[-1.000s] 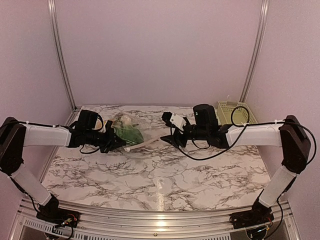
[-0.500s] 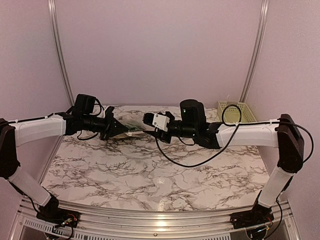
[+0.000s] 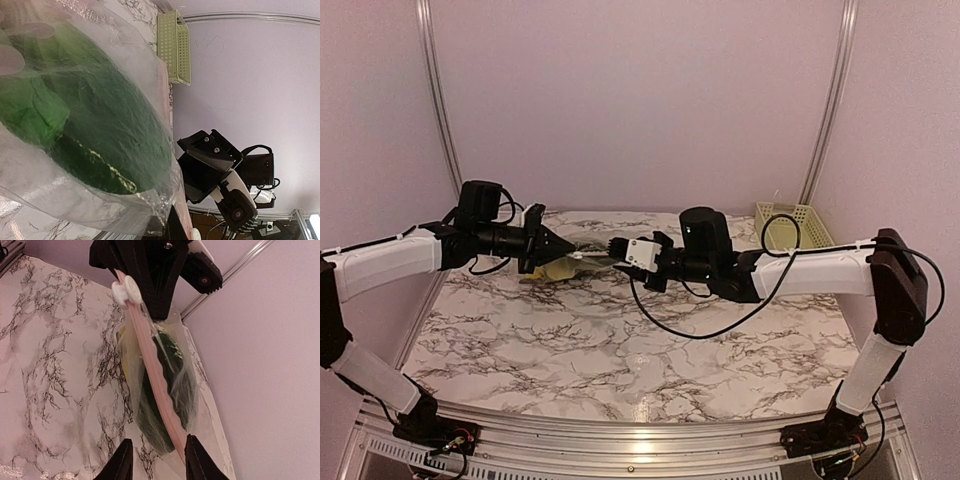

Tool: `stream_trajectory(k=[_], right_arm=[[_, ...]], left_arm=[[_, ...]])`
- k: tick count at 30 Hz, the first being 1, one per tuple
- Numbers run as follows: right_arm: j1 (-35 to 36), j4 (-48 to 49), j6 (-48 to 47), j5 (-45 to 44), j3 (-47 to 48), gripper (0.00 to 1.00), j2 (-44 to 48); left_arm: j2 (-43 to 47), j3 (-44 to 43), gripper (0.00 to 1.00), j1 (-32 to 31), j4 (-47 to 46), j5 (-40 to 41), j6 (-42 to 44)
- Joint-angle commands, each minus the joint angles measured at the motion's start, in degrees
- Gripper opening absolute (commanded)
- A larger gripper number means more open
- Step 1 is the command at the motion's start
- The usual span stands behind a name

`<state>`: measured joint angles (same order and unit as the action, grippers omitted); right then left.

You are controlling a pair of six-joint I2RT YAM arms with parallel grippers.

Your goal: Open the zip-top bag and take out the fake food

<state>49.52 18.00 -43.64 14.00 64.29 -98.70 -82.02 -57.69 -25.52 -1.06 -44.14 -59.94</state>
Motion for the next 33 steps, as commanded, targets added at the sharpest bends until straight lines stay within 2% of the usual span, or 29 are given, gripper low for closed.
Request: stream_trajectory(k=[1, 14, 16, 19, 22, 23, 25, 27, 29, 33], right_arm=[[-1.07, 1.25, -0.77, -3.06, 0.31, 0.33, -0.27], [-2.81, 2.0, -4.22, -8.07, 3.73, 0.24, -2.79], [-3.02, 2.27, -4.66, -8.49, 3.78, 0.19, -2.4], [-3.03, 1.36, -4.44, -8.28, 4.54, 0.02, -1.55], [-2.95, -0.93, -2.1, -7.3, 5.81, 0.0, 0.07], [-2.94, -1.99, -1.14, -6.83, 6.29, 0.0, 0.76], [-2.93, -4.81, 1.19, -6.25, 7.73, 0.0, 2.0], [-2.96, -8.51, 3.95, -5.83, 9.75, 0.0, 2.82], [-2.94, -12.44, 5.98, -4.62, 12.57, 0.0, 2.89], [-3.11, -20.21, 10.32, -3.35, 17.42, 0.0, 2.04]], left_arm=[[2.8, -1.02, 0.0, -0.16, -2.55, -2.57, -0.99], [4.96, -0.36, 0.0, -0.28, -3.26, -3.35, -2.44], [5.07, -0.4, 0.0, -0.23, -2.94, -3.52, -2.29], [5.35, -1.55, 0.0, -0.28, -0.63, -2.55, 0.5], [6.05, -4.44, 0.0, -0.18, 5.32, 1.49, 6.89], [6.28, -5.31, 0.09, -0.05, 6.85, 2.73, 8.78], [6.38, -7.72, 0.38, 0.77, 10.61, 3.9, 13.9], [6.35, -9.86, 0.53, 2.76, 14.85, 4.41, 19.49], [7.64, -9.43, 0.73, 5.22, 15.19, 5.86, 21.66], [13.92, -4.07, 0.9, 7.23, 8.55, 11.94, 25.9]])
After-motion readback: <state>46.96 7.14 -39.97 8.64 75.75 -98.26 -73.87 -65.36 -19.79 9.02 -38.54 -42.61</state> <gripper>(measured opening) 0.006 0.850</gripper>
